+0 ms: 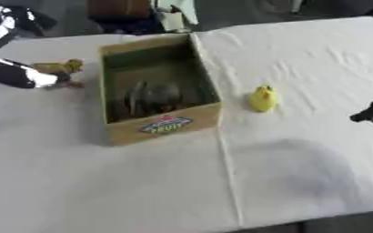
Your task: Pick up objects on the table and place them in the box.
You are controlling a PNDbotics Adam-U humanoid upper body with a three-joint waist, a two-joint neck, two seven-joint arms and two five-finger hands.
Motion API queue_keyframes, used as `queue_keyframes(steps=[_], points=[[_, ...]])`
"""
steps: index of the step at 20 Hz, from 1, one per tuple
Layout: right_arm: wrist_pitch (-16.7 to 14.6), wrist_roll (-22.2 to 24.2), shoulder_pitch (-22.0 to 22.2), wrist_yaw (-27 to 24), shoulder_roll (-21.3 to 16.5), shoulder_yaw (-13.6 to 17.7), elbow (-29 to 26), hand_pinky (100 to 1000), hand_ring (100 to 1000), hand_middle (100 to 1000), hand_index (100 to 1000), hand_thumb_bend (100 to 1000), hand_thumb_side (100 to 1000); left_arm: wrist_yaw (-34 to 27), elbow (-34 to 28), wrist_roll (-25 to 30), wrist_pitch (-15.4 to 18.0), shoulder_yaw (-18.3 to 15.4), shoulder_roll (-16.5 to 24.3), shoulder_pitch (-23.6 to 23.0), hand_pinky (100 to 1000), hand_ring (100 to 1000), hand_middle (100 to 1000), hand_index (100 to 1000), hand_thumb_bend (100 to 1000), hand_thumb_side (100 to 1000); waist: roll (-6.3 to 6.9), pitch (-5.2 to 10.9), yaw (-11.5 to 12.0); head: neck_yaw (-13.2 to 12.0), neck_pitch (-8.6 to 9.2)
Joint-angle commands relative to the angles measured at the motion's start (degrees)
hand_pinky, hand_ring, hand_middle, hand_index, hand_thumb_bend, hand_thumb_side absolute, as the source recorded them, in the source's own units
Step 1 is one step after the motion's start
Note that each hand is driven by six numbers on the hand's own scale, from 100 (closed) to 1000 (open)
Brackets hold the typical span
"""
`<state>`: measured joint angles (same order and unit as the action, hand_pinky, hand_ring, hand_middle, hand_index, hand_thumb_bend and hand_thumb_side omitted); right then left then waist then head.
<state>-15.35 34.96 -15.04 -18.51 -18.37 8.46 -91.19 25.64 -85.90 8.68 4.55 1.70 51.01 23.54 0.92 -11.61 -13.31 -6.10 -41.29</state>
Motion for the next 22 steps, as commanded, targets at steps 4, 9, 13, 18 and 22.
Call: queue_keyframes(steps=[4,9,13,18,22], points=[[-0.27,-0.15,-0.21,-0.09,-1.57,0.43,-0.82,715,626,550,708,100,604,2.66,9.88,-2.94,0.63,-1.83,2.56,1.41,768,701,682,822,631,340,-0.12,1.02,-0.33,0.35,0.29],[-0.47,0.10,-0.34,-0.15,-1.66,0.15,-0.79,715,626,550,708,100,601,3.97,15.59,-3.83,2.82,-0.75,2.52,4.20,766,704,680,820,631,352,-0.17,0.95,-0.82,0.07,0.45],[-0.78,0.49,-0.64,-0.27,-1.77,-0.26,-0.79,715,626,550,708,100,596,4.90,17.89,-3.92,4.59,0.07,1.97,6.28,767,708,681,821,627,359,-0.21,0.69,-1.81,-0.33,0.81],[-1.28,0.80,-0.72,-0.33,-1.79,-0.54,-0.65,715,626,550,709,100,594,6.16,20.60,-1.97,5.43,0.90,0.89,7.89,767,710,683,821,605,366,-0.37,0.34,-3.18,-0.51,1.03],[-1.55,0.89,-0.65,-0.24,-1.72,-0.62,-0.53,716,626,549,708,100,595,7.47,23.29,-0.05,5.62,1.36,0.00,9.01,765,709,680,818,601,382,-0.45,0.15,-3.68,-0.55,1.04]])
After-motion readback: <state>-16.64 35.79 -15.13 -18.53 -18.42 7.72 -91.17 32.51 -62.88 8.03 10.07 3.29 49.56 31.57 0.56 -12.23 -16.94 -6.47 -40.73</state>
